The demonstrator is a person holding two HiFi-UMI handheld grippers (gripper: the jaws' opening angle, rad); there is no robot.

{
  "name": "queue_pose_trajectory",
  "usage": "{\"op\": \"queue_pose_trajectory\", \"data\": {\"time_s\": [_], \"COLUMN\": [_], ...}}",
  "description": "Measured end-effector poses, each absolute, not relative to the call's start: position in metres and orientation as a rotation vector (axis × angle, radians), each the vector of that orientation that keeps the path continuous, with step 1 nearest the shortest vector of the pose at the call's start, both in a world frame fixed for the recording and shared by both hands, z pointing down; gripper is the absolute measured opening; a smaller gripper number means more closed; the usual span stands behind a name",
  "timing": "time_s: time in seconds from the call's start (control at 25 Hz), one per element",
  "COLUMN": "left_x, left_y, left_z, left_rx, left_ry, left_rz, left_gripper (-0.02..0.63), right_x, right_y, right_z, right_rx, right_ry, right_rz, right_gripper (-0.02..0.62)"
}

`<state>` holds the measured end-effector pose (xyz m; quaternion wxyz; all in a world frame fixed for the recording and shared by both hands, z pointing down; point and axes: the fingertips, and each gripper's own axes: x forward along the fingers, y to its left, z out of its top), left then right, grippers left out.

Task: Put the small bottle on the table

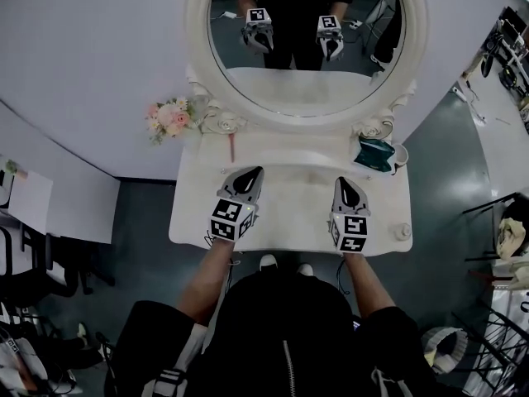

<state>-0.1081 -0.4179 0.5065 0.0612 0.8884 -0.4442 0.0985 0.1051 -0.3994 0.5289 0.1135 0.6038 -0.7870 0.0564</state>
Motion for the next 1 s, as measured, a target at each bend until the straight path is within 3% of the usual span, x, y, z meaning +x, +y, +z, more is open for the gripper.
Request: {"op": "queue_pose_trajectory", "data": {"time_s": [0.28,1.0], "left_x": [-0.112,-0.111], "left_y": [-0.428,-0.434], "left_z": [0.500,0.505], "left_rx": [2.686,2.651], "left_ry": [-1.372,-1.385], "left_rz": [0.264,0.258], "left_gripper": [0.002,0.002], "right_x": [0.081,0.082], "right_y": [-0.404,-0.410], "right_z": [0.485,0.492], "right_rx": [1.721,1.680], "right_ry": [-2.427,-2.471], "right_rz": [0.059,0.121], "right_gripper": [0.003,0.003]}}
